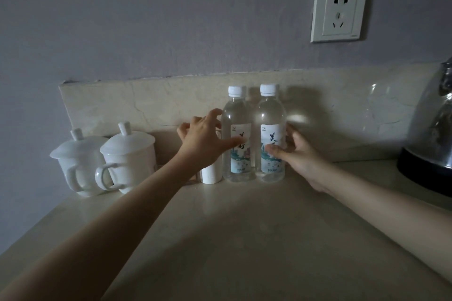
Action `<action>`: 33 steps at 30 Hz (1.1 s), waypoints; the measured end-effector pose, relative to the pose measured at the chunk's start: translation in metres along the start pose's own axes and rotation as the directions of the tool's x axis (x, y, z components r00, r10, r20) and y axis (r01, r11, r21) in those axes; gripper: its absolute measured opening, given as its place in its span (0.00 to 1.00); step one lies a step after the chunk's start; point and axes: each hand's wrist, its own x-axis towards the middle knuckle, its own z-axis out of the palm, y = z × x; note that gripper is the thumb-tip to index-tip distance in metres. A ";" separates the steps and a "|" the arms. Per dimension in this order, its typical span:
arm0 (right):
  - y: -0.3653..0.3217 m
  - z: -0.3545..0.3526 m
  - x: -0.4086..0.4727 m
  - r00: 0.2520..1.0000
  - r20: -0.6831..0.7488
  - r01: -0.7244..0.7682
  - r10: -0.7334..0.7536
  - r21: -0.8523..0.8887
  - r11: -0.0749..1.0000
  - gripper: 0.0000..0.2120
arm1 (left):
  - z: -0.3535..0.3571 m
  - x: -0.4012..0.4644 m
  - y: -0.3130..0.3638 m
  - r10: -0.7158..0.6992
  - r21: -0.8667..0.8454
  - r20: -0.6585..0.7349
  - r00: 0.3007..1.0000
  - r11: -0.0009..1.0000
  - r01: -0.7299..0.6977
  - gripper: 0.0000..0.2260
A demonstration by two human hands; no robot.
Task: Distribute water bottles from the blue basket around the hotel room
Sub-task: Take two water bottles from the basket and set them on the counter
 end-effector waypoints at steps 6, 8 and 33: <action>0.010 0.000 -0.001 0.974 -0.060 0.195 -0.218 -0.264 0.944 0.25 | 0.007 -0.005 -0.003 0.005 0.024 -0.034 0.999 1.000 -0.004 0.30; 0.015 0.000 0.001 0.958 -0.094 0.206 -0.270 -0.428 0.880 0.25 | 0.010 -0.009 -0.002 0.013 0.053 -0.053 0.999 0.999 -0.011 0.28; 0.007 0.014 -0.057 0.992 -0.121 -0.120 0.021 -0.930 0.347 0.13 | -0.026 -0.131 -0.036 0.128 0.462 -0.068 0.989 0.883 -0.083 0.08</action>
